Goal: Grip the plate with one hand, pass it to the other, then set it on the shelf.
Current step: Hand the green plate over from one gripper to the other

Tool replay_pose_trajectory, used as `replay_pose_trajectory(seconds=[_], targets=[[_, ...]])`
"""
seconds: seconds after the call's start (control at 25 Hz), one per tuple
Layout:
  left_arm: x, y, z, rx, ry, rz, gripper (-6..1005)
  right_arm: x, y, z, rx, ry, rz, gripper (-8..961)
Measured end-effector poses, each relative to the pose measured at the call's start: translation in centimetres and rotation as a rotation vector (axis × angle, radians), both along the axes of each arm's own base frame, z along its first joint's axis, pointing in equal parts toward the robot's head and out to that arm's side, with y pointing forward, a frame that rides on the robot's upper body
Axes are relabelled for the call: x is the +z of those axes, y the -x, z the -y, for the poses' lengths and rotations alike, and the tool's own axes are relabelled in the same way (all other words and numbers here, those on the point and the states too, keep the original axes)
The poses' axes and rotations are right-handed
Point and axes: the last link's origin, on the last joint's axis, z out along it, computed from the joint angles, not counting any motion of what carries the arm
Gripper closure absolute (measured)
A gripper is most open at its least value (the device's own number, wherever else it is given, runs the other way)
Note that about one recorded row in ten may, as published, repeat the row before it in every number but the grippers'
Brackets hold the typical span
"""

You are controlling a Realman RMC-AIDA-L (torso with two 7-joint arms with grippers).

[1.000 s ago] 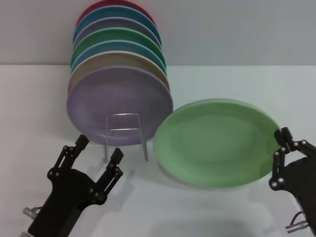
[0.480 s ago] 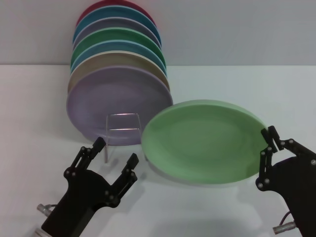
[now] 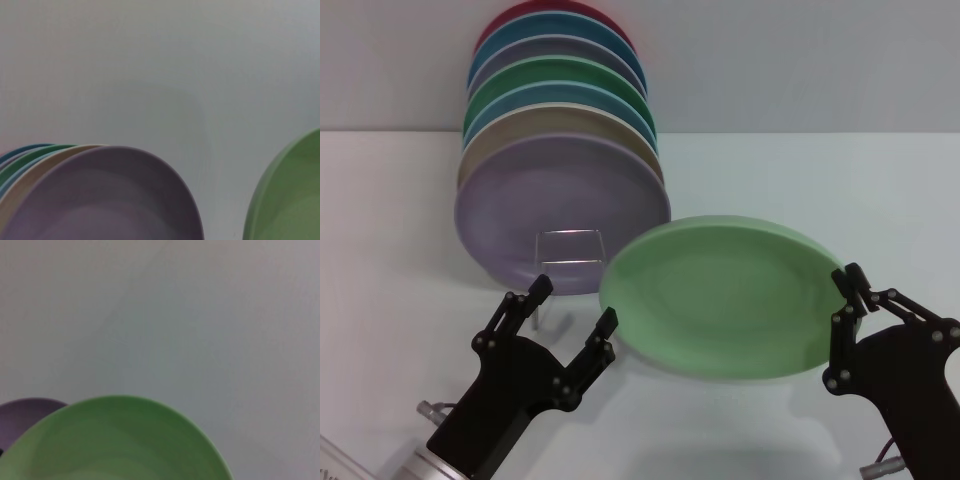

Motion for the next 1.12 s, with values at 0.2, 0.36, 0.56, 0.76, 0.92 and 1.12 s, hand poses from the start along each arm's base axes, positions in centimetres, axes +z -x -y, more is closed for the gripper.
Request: replay_pose_trajectory(seconds=[0.2,0.36,0.56,0.76,0.92,1.12], targets=[[-0.1,-0.2,-0.3,-0.002,0.005,-0.005,222,0.0,0.1,-0.1,0.004,0.001,-0.001,936],[-0.3,-0.4,-0.5,-0.008,0.011,-0.007,226,0.0,0.2,-0.2,0.008,0.001,-0.001,937],[-0.4,-0.5,-0.7,-0.011,0.018,-0.011,230,-0.1,0.2,-0.4,0.008,0.007,0.003,937],[-0.6,-0.6,-1.0,-0.013,0.028,-0.022,234,-0.2,0.2,-0.5,0.007,0.013,0.007,937],[-0.6,-0.6,-1.0,-0.013,0.028,-0.022,237,-0.3,0.2,-0.5,0.004,0.018,0.009,936],[-0.6,-0.6,-1.4,-0.009,0.025,-0.026,242,-0.3,0.2,-0.5,0.003,0.02,0.011,936]])
